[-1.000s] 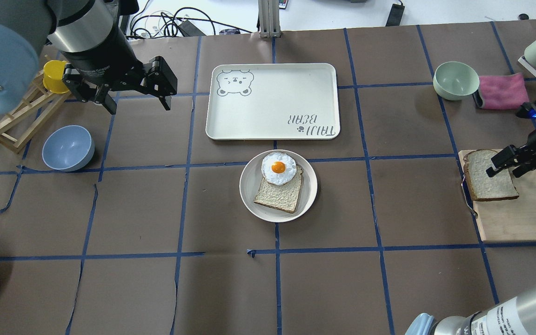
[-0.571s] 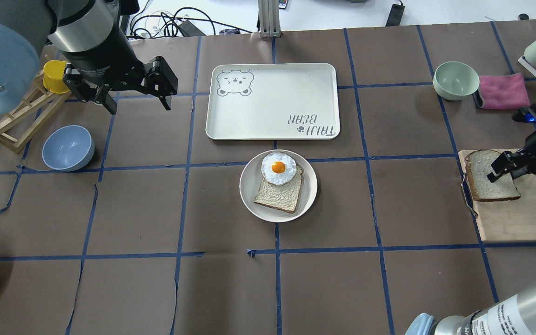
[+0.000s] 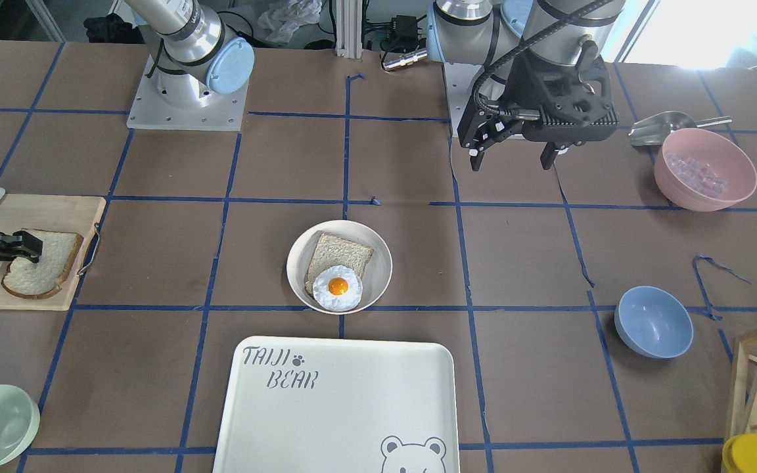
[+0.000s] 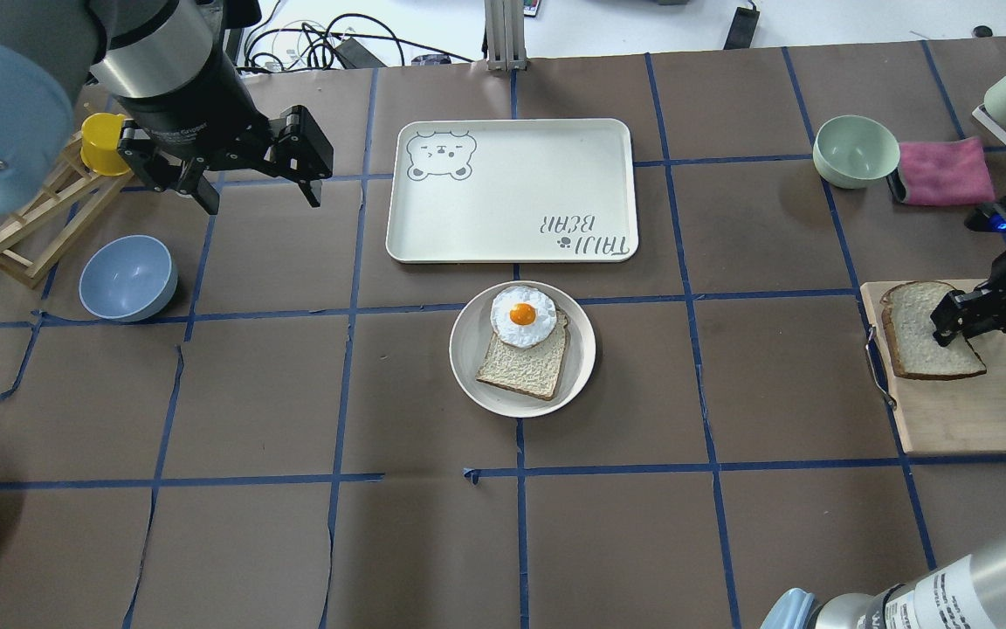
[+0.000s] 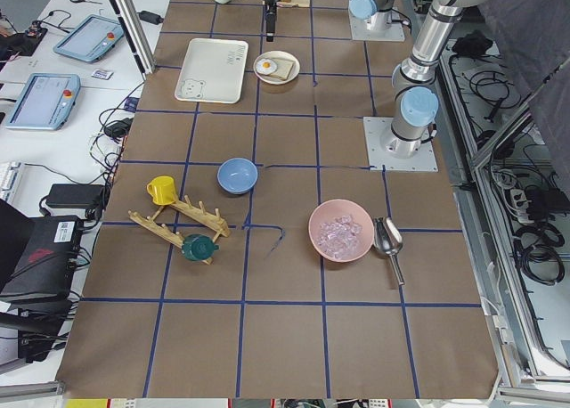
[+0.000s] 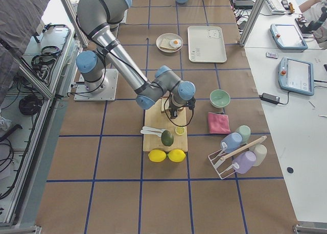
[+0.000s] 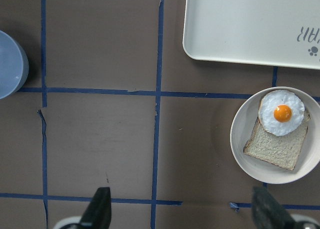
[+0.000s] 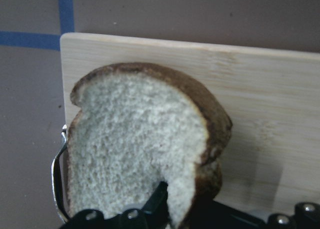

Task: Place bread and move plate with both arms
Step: 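Grasp the bread slice with the right gripper and lift it, then carry the bread slice with the right gripper over the egg plate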

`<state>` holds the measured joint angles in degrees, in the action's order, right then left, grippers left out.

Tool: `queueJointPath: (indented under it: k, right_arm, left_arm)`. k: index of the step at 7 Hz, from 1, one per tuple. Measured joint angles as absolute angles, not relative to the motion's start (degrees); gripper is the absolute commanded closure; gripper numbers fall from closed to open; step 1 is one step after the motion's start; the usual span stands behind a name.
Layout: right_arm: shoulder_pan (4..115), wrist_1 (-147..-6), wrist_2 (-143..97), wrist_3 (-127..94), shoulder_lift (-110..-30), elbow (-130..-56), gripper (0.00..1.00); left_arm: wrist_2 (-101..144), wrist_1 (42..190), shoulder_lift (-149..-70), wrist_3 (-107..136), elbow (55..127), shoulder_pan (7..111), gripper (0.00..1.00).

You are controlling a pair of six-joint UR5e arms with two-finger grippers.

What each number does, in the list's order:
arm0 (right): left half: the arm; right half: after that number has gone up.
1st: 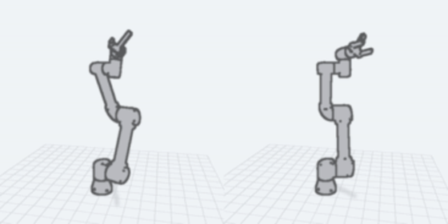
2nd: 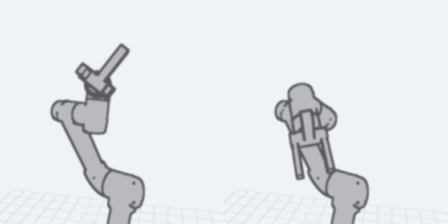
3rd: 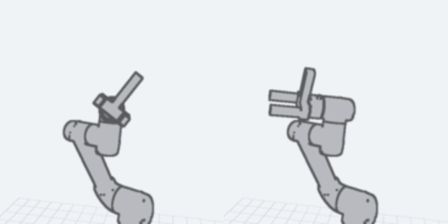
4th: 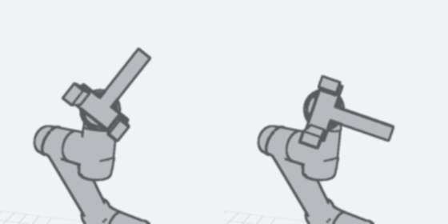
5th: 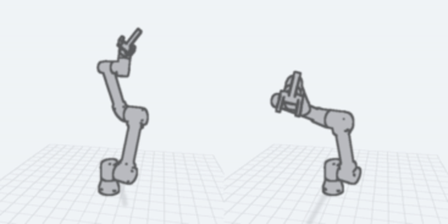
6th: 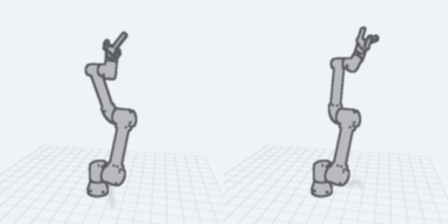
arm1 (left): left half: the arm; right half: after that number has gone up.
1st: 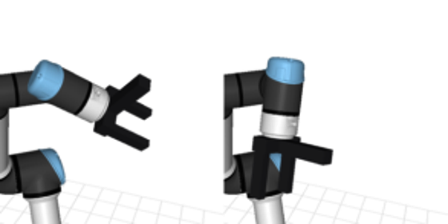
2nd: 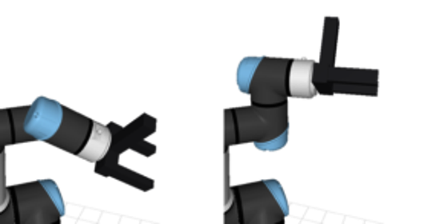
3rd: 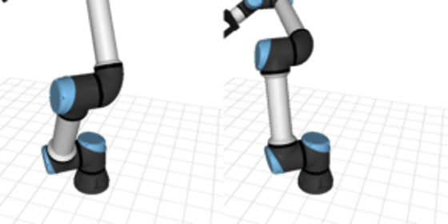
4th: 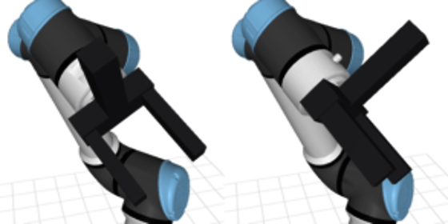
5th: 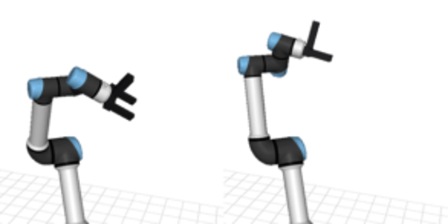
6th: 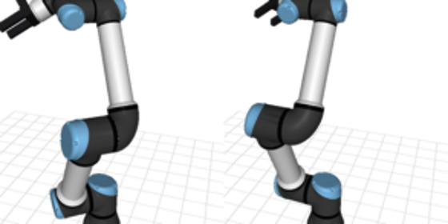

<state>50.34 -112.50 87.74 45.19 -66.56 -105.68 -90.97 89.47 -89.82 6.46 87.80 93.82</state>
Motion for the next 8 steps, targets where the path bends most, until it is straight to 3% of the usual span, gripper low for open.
queueJointPath:
  k: [8]
  right_arm:
    - [54.96,-103.93,89.31,37.92,-78.33,-104.39,1.0]
  left_arm:
    - [-90.97,89.46,-89.76,6.48,87.73,93.81,0.0]
